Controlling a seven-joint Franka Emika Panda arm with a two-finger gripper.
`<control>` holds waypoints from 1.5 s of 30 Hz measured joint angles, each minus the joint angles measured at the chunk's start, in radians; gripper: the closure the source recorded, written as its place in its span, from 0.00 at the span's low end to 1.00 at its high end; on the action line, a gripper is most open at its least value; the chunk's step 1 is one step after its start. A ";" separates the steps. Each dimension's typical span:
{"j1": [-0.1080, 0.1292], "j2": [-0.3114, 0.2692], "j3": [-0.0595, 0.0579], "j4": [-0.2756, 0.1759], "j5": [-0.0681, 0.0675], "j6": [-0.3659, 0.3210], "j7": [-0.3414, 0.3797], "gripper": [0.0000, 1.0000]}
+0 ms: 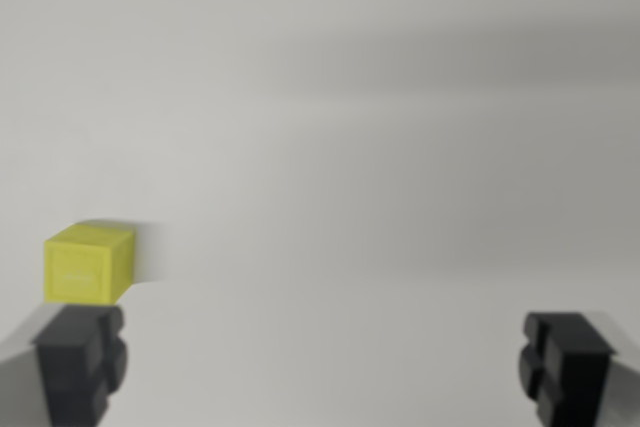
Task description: Pick yellow cube
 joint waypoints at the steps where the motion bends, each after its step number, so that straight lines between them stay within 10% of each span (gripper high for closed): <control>1: 0.000 0.000 0.000 0.000 0.000 0.000 0.000 0.00; 45: 0.076 0.010 0.000 -0.150 -0.003 0.136 0.104 0.00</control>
